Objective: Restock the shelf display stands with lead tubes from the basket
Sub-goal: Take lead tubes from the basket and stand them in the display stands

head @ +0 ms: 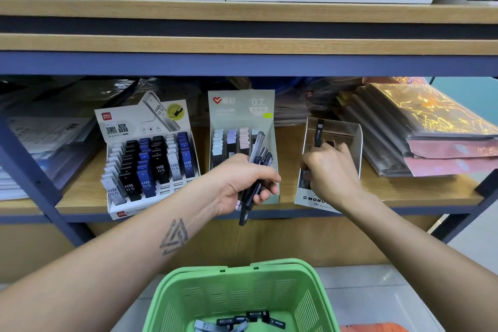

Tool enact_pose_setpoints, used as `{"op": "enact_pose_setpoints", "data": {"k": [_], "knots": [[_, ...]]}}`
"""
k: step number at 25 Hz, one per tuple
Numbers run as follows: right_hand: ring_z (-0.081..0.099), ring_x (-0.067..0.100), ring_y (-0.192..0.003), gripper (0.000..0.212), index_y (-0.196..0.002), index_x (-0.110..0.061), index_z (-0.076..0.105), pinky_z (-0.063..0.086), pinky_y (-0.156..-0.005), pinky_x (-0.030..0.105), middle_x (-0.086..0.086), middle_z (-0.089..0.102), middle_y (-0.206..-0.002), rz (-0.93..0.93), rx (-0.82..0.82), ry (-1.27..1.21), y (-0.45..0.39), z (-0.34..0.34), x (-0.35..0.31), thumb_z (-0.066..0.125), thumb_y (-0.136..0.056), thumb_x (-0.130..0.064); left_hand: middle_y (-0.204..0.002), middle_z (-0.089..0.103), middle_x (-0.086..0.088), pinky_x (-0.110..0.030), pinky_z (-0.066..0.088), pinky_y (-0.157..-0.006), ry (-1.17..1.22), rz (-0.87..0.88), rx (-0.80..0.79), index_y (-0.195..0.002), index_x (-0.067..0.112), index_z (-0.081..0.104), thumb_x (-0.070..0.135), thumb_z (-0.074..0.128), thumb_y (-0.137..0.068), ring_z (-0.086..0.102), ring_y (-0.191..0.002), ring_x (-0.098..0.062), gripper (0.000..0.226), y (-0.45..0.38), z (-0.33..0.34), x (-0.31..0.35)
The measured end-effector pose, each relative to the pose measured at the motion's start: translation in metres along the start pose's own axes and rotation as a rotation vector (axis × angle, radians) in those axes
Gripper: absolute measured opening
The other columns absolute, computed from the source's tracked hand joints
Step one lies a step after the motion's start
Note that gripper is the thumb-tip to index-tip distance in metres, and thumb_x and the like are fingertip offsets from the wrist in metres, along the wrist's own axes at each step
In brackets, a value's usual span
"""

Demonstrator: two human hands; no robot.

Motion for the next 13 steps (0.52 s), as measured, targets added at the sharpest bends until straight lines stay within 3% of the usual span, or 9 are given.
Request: {"op": "enact_pose_setpoints", "data": {"k": [5, 11, 13], "knots": [[0.057, 0.024, -0.095, 0.017, -0.083, -0.021, 0.068, 0.032, -0.082, 0.039, -0.004, 0.068, -0.087, 0.082, -0.005, -0.095, 0.001, 0.000, 0.001, 0.067, -0.080, -0.003, -0.076, 0.067, -0.019, -0.021, 0.041, -0.043, 0.000, -0.002, -0.004, -0.099, -0.003, 0.065, 0.004, 0.072, -0.086, 0.054, -0.050, -0.017, 0.017, 0.000, 0.000, 0.000], [0.058, 0.024, -0.092, 0.016, -0.077, -0.022, 0.069, 0.025, -0.076, 0.036, -0.003, 0.068, -0.088, 0.048, 0.012, 0.039, 0.005, -0.006, -0.004, 0.069, -0.077, -0.006, -0.077, 0.067, -0.019, -0.021, 0.041, -0.044, 0.007, -0.003, -0.015, -0.102, -0.003, 0.064, 0.004, 0.072, -0.085, 0.054, -0.051, -0.017, 0.020, -0.001, 0.001, -0.001], [0.058, 0.022, -0.093, 0.016, -0.083, -0.023, 0.074, 0.029, -0.076, 0.035, -0.004, 0.069, -0.094, 0.050, 0.064, -0.042, 0.005, -0.010, -0.003, 0.068, -0.081, -0.009, -0.077, 0.067, -0.019, -0.021, 0.041, -0.043, 0.017, -0.010, -0.032, -0.103, -0.004, 0.064, 0.003, 0.072, -0.085, 0.054, -0.052, -0.018, 0.021, -0.001, 0.003, -0.002]]}}
Point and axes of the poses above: each hand's wrist, its own y-axis away from the middle knuckle, its own z-axis out of the palm, x = y × z, the point moved 4 cm from there along -y, towards the middle knuckle
